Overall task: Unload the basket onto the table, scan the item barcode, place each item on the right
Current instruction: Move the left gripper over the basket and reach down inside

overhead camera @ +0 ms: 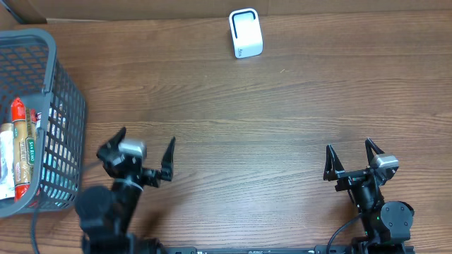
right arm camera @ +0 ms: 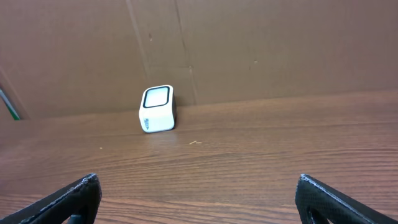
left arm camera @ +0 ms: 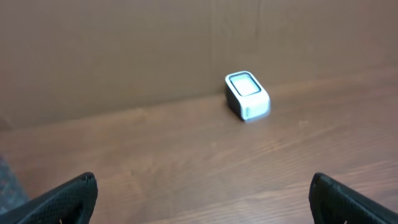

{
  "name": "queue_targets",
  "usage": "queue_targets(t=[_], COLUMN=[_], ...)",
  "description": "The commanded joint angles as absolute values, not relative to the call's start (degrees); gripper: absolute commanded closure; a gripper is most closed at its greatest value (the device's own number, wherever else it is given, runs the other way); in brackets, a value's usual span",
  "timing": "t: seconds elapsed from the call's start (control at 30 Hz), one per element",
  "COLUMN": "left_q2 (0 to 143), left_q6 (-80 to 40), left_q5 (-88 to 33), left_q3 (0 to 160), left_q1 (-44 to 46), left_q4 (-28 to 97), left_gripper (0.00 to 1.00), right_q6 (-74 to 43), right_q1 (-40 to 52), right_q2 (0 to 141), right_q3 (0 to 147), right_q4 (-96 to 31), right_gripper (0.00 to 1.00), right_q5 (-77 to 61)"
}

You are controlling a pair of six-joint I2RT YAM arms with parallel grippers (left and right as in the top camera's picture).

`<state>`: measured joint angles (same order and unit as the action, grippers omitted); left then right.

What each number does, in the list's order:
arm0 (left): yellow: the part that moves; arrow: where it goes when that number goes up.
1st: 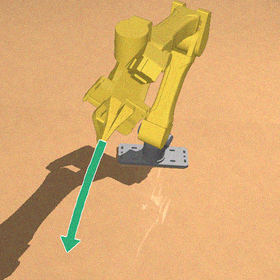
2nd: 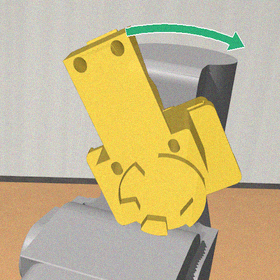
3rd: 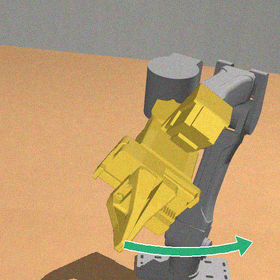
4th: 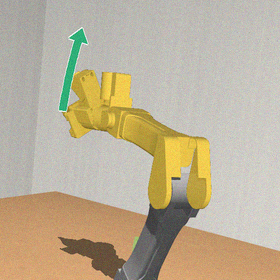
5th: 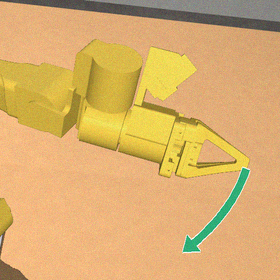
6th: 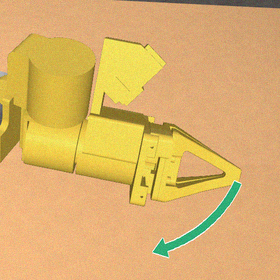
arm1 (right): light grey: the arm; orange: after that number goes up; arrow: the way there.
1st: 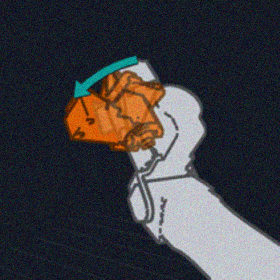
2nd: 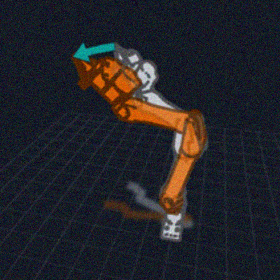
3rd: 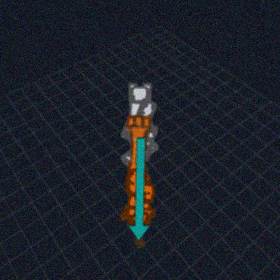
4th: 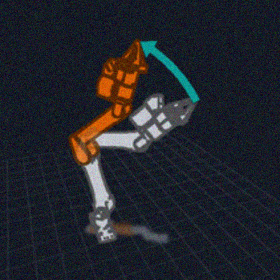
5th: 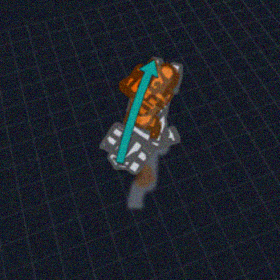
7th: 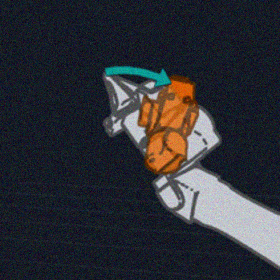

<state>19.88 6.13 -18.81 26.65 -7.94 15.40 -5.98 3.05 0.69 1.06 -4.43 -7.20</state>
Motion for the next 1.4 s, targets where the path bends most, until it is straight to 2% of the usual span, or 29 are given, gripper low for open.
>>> queue_targets(t=[0.0,0.07,0.13,0.2,0.37,0.57,0.7,0.83,1.13,1.37], left_q2=[36.12,43.79,55.77,62.26,75.20,80.66,80.99,80.99,80.88,81.78], left_q6=[5.43,5.32,5.32,5.30,4.64,3.64,-9.61,-16.88,-19.57,-19.73], left_q5=[-23.00,-23.46,-23.64,-23.66,-25.63,-25.78,-11.51,-4.12,-1.08,5.96], left_q3=[46.24,56.25,74.11,84.42,104.81,108.51,108.81,110.48,110.80,110.76], left_q1=[-7.79,-7.79,-7.79,-7.79,-7.79,-7.92,-10.50,-17.52,-37.01,-43.16], left_q4=[25.96,33.95,48.84,57.52,72.82,70.52,67.16,67.33,68.99,70.37], left_gripper=[0.00,0.00,0.00,0.00,0.00,0.00,0.00,0.00,0.00,0.00], right_q6=[-5.91,-5.91,-5.91,-5.91,-5.91,-5.91,-5.93,-5.91,-5.91,-5.91], right_q1=[3.27,3.27,3.27,3.27,3.27,3.27,3.27,3.27,3.27,3.27], right_q2=[0.38,0.38,0.38,0.38,0.38,0.38,0.38,0.38,0.38,0.38], right_q3=[0.47,0.47,0.47,0.47,0.47,0.47,0.47,0.47,0.47,0.47], right_q4=[-4.19,-4.19,-4.19,-4.19,-4.19,-4.19,-4.19,-4.19,-4.19,-4.19], right_gripper=[0.00,0.00,0.00,0.00,0.00,0.00,0.00,0.00,0.00,0.00], right_q5=[-6.96,-6.98,-6.96,-6.96,-6.98,-6.98,-6.98,-6.98,-6.96,-6.96])
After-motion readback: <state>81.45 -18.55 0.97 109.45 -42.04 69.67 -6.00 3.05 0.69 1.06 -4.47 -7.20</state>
